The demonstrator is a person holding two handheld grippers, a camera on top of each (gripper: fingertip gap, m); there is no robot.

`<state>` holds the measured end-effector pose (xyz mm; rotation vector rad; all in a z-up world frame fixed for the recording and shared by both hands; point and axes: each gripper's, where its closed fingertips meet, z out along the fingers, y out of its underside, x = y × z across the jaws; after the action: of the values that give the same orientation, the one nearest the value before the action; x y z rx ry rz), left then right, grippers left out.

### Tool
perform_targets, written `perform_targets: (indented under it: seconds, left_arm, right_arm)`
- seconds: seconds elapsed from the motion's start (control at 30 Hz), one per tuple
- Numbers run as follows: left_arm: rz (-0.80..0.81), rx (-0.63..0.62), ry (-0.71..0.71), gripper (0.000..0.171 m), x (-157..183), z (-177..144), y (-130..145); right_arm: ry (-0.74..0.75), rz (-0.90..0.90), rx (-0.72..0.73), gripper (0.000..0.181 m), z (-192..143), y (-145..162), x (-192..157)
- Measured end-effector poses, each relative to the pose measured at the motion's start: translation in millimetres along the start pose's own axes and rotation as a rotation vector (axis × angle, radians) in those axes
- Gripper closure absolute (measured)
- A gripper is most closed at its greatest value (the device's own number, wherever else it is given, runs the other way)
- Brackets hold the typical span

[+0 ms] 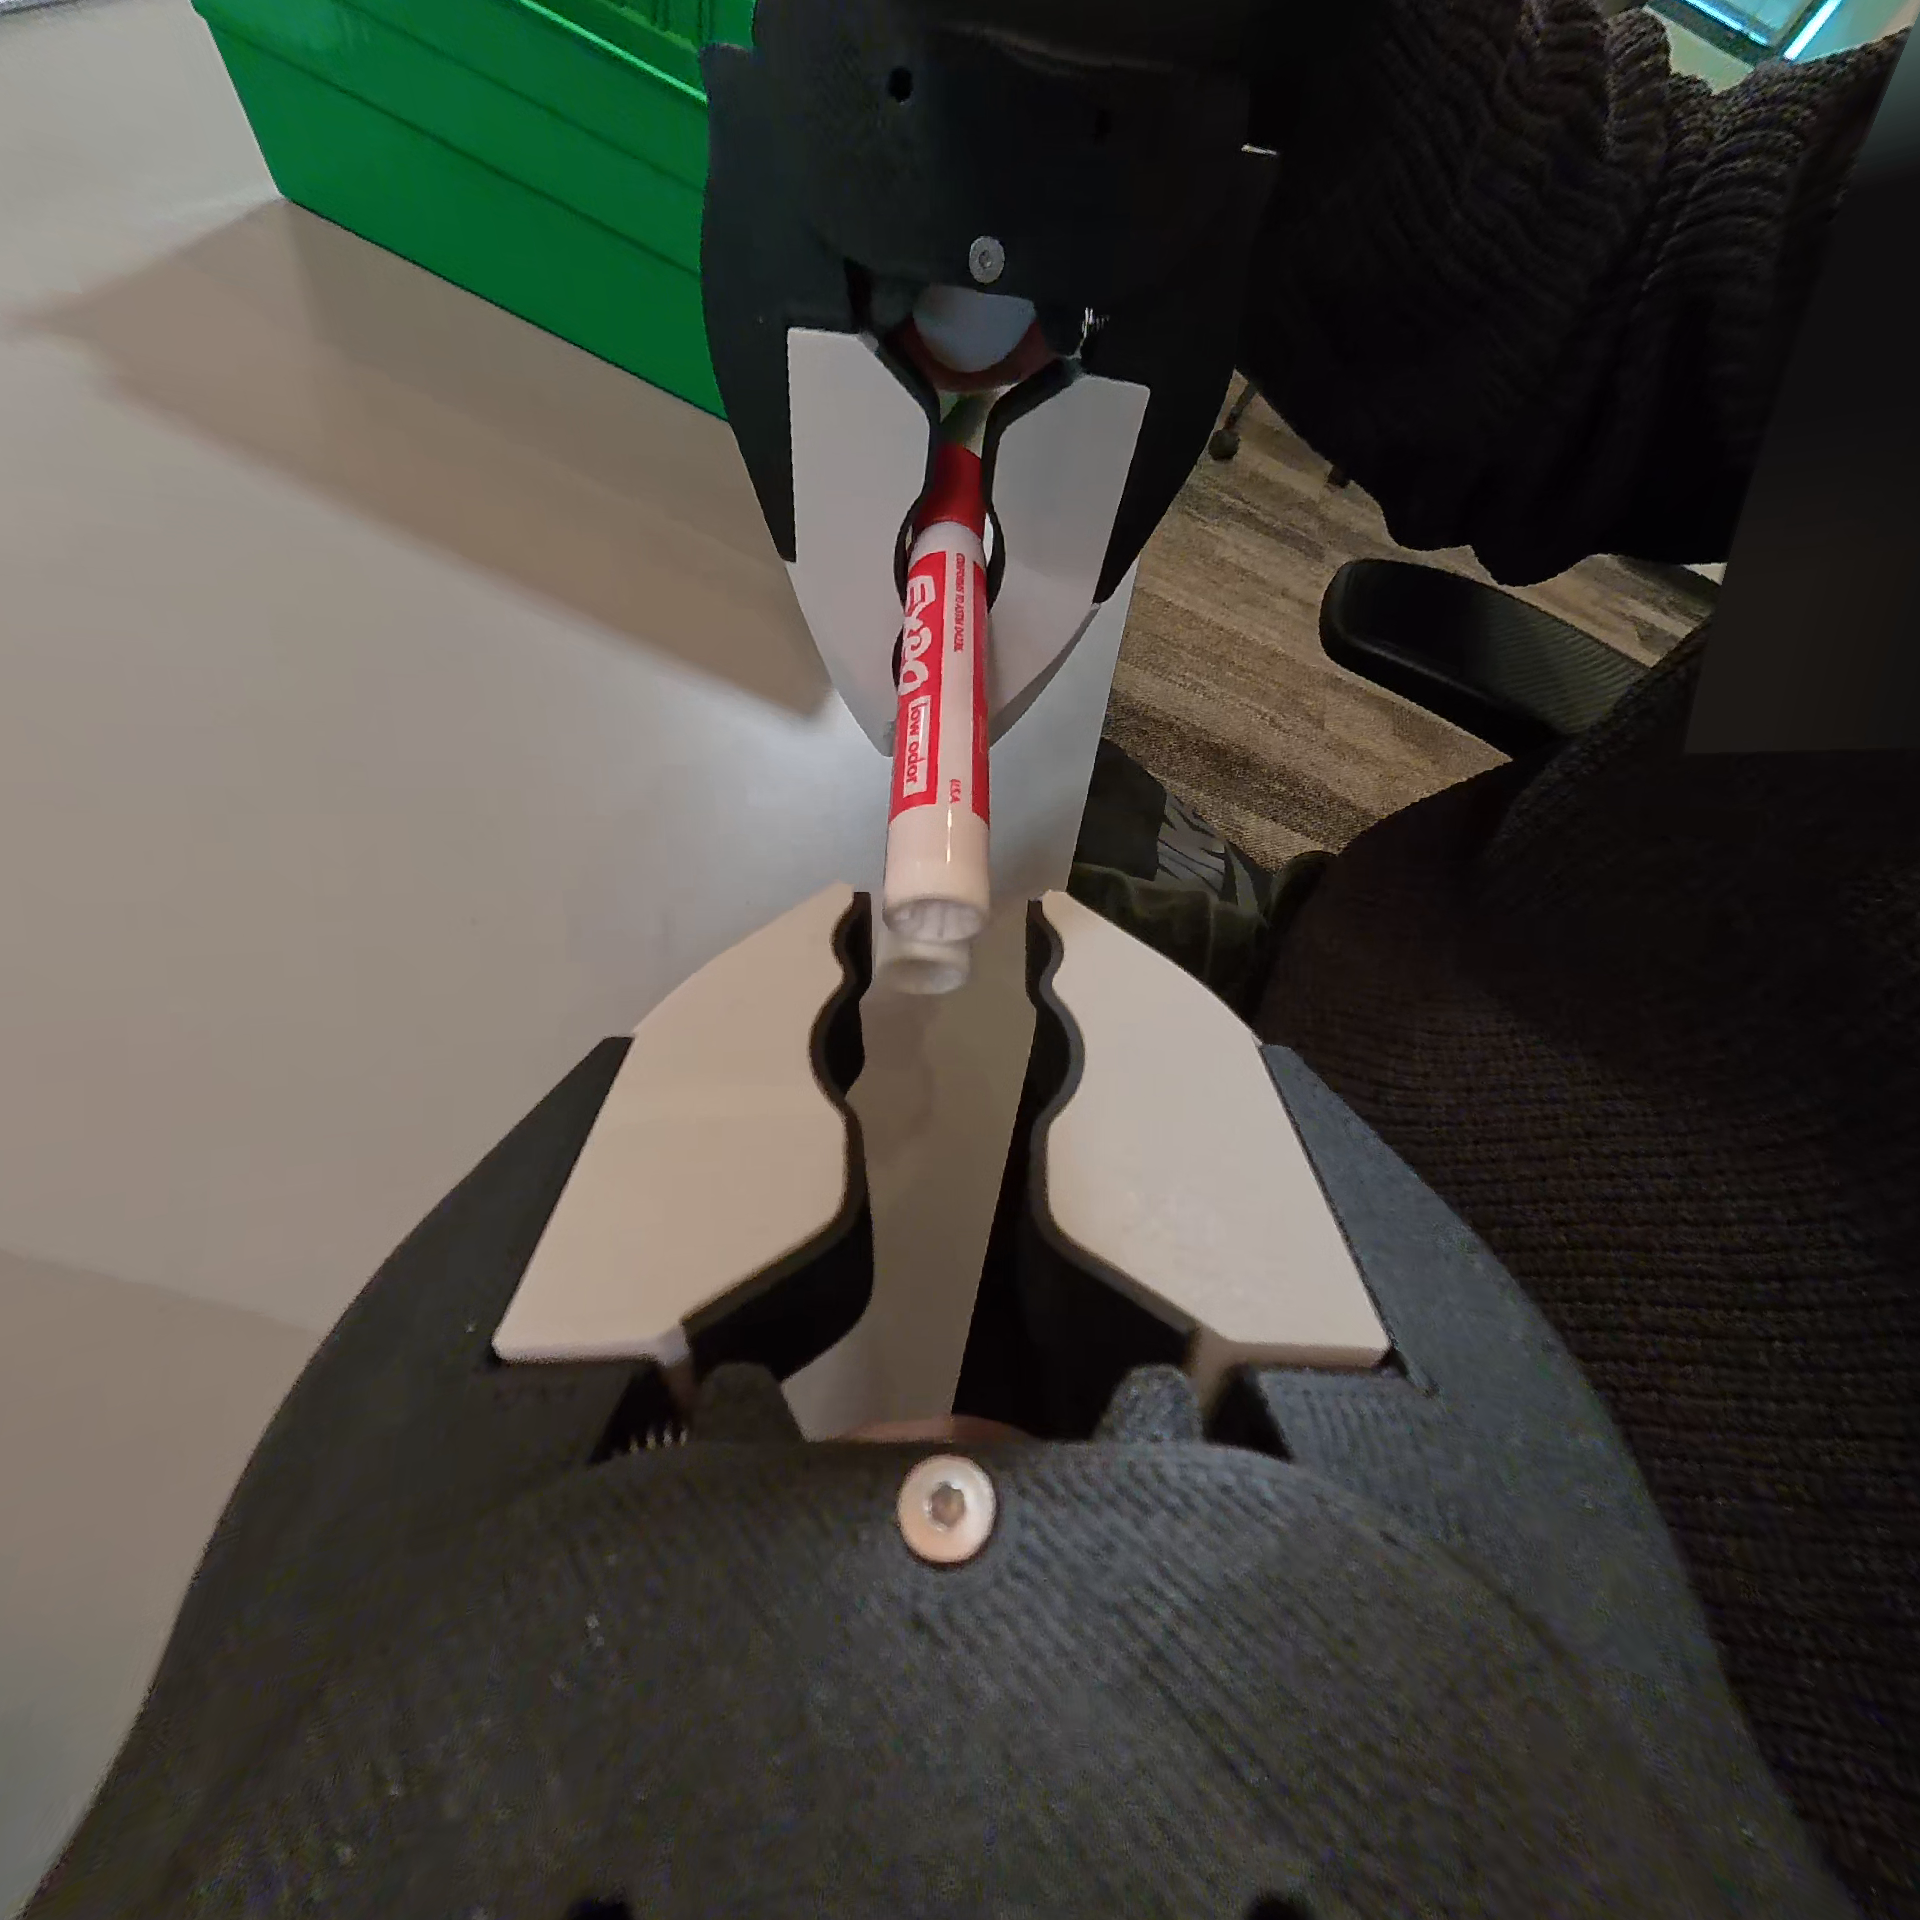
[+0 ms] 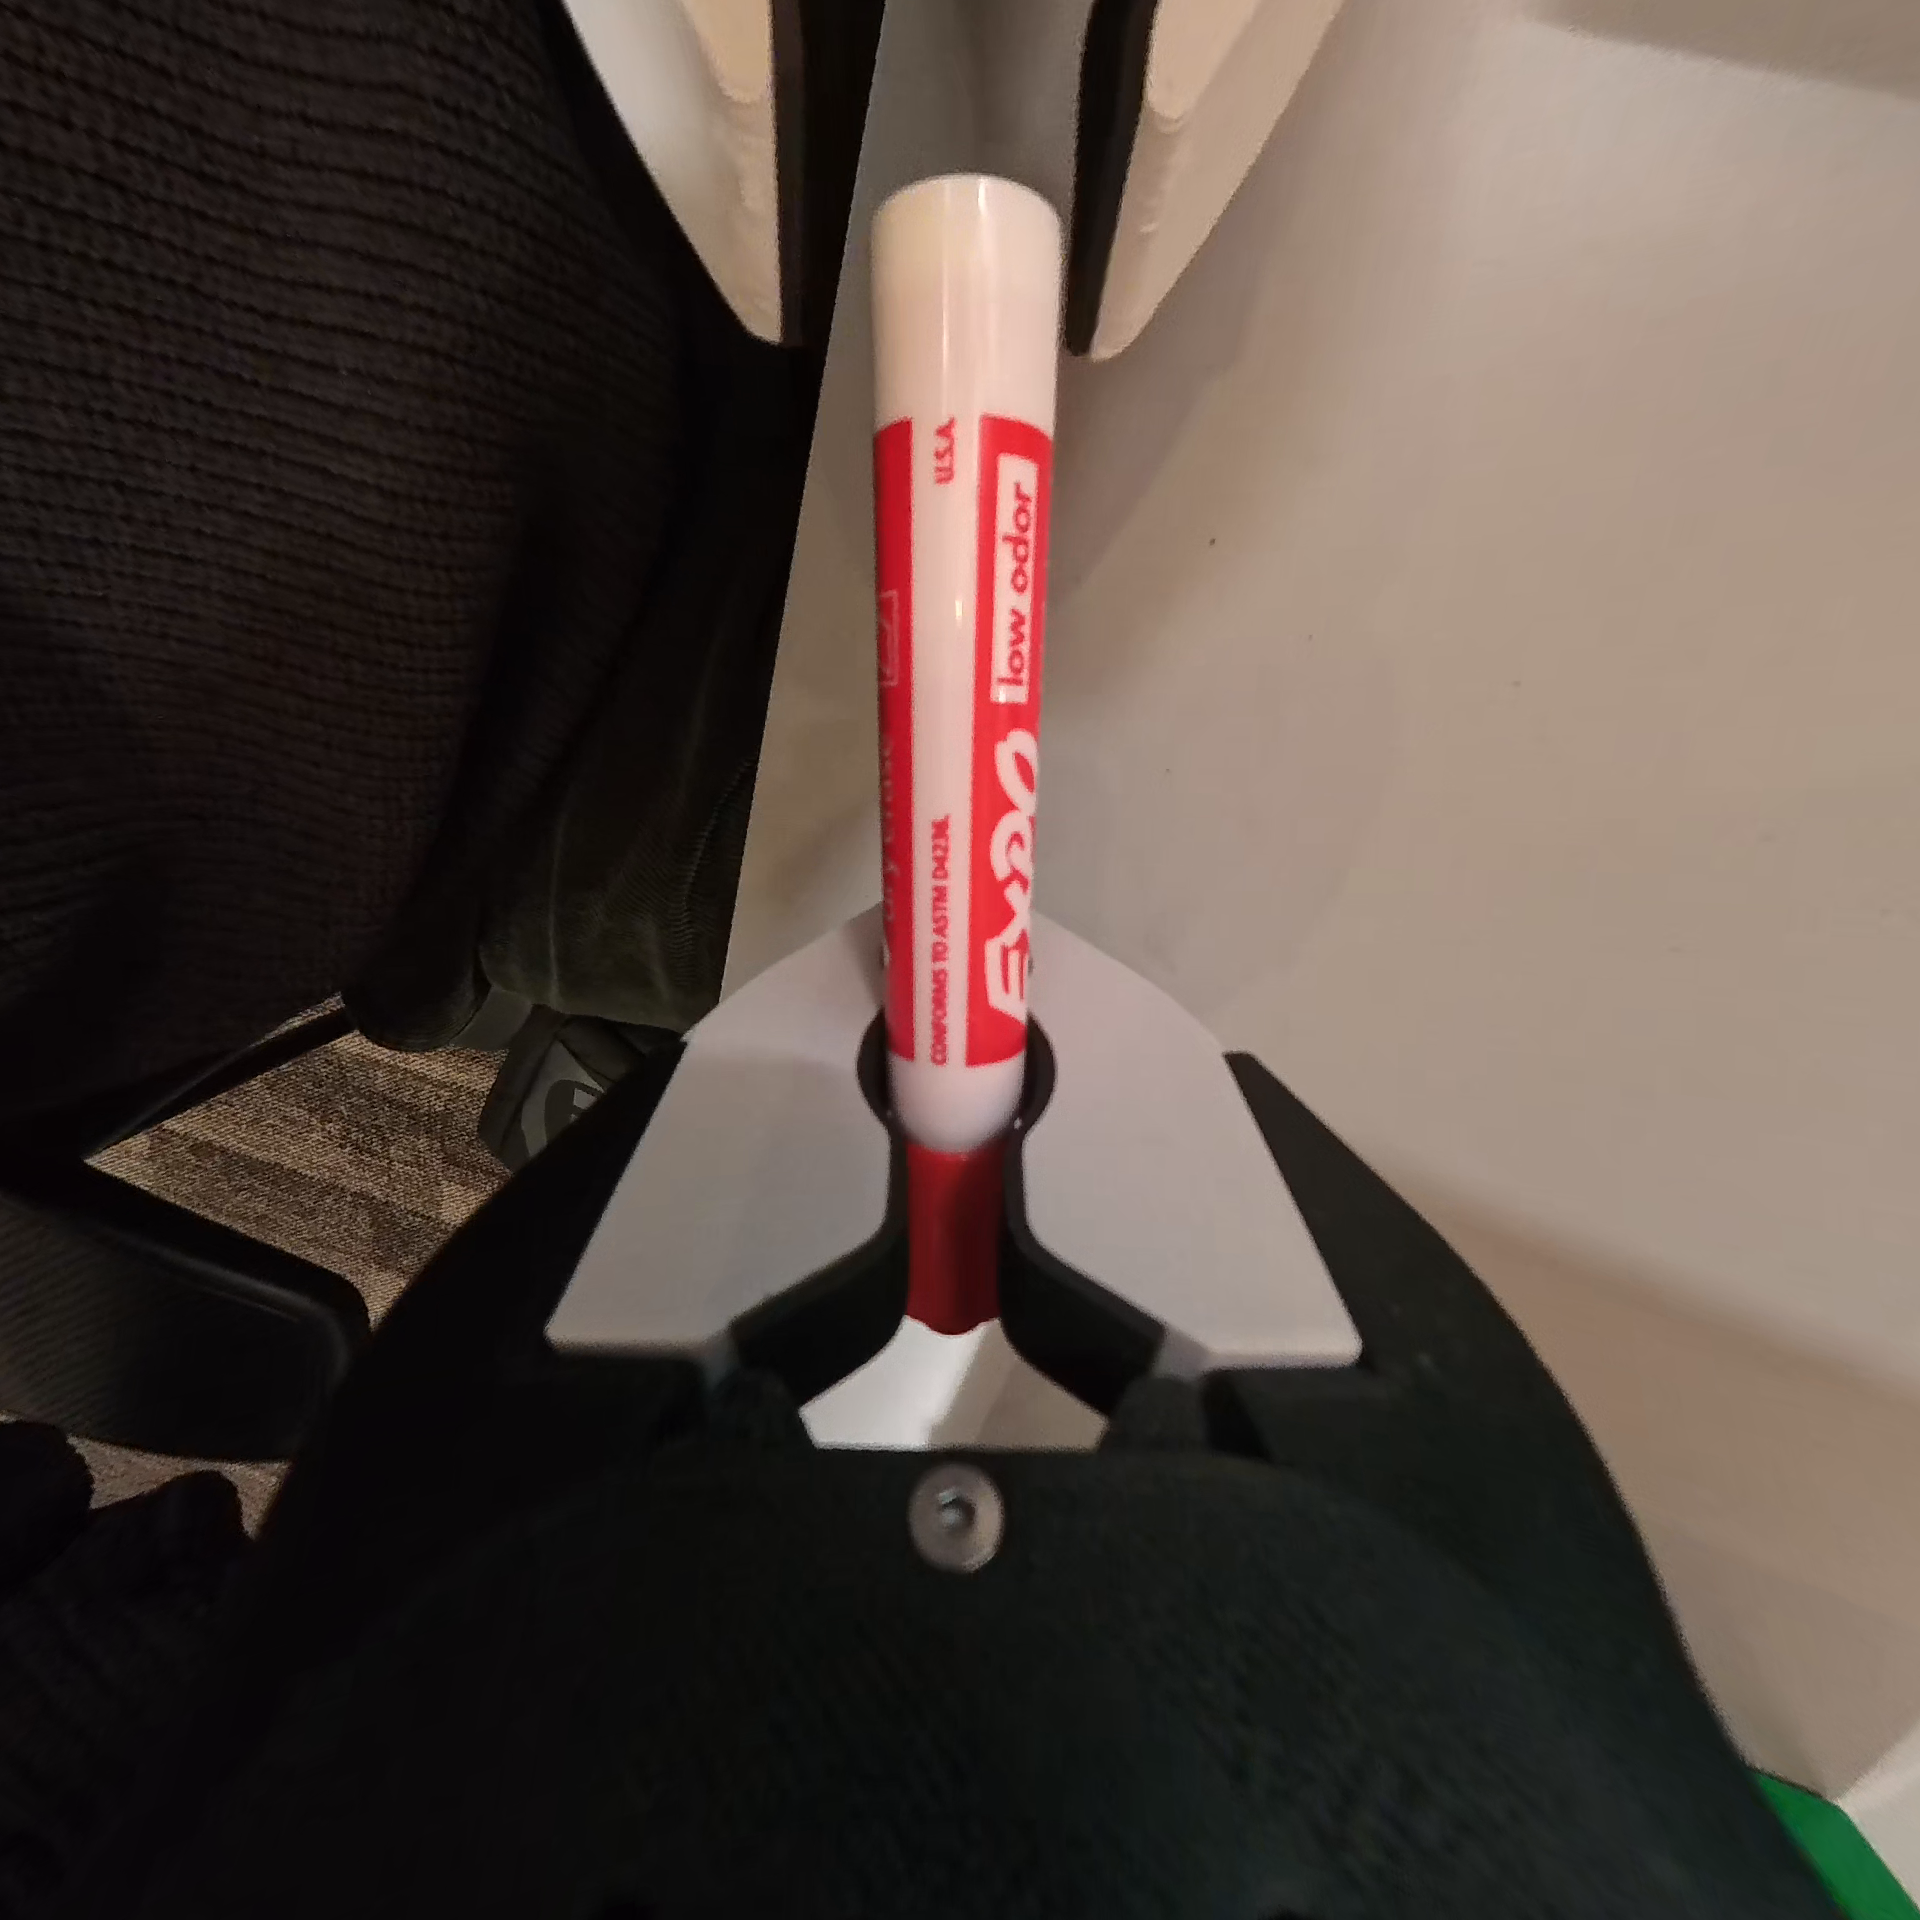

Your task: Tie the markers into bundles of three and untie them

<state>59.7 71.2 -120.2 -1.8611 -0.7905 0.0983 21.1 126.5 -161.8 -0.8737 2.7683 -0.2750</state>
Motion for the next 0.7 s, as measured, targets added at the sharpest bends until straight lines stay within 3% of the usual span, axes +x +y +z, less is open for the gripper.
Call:
perform_targets:
  seconds: [0.27,0.37,0.43,0.5,0.63,0.7]
  left_arm:
    - [-0.003,-0.007,-0.006,0.138,-2,-1,1]
    - [-0.042,-0.021,0.036,0.118,3,0,5]
    - [-0.105,-0.041,0.110,0.094,11,2,10]
    - [-0.217,-0.057,0.210,0.093,21,5,12]
    - [-0.527,-0.136,0.592,0.074,60,-3,12]
    - [-0.650,-0.201,0.724,0.072,73,-7,13]
  right_arm:
    - [0.000,0.005,0.001,0.167,-1,1,1]
    - [0.002,0.004,0.002,0.167,-1,1,1]
    - [0.002,-0.001,0.004,0.167,-2,0,1]
    - [0.000,-0.016,0.002,0.167,-2,-2,-1]
    - [-0.029,-0.090,-0.010,0.167,0,-14,-12]
    - [-0.054,-0.137,-0.021,0.167,1,-21,-20]
